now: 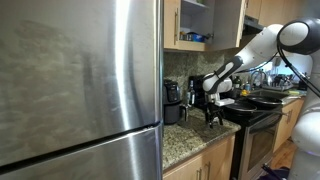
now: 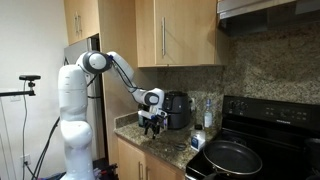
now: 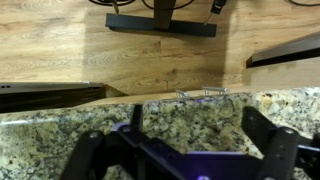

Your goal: Close the air fryer

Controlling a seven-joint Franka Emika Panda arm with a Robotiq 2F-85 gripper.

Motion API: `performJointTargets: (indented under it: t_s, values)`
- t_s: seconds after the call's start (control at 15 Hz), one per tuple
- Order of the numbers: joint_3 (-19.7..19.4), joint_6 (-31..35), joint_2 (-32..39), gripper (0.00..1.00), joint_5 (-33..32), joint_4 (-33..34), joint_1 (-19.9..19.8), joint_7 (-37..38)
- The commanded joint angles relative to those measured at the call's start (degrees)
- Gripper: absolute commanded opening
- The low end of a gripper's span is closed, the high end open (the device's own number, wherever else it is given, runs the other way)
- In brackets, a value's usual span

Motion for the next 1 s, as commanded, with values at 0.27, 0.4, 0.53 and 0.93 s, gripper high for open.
performJointTargets:
  t_s: [0.27,0.4,0.53,0.93]
  values:
    - [4.70,23.17,3.18,1.00,-4.60,4.63,2.28,3.95]
    - [5.19,30.94,5.78,1.00,-6.05,7.25,2.81,6.39]
    - [5.29,27.12,2.61,1.00,-4.66,4.70,2.77,5.23]
    - [5.02,41.61,5.65,1.00,-4.76,5.13,2.35,4.15]
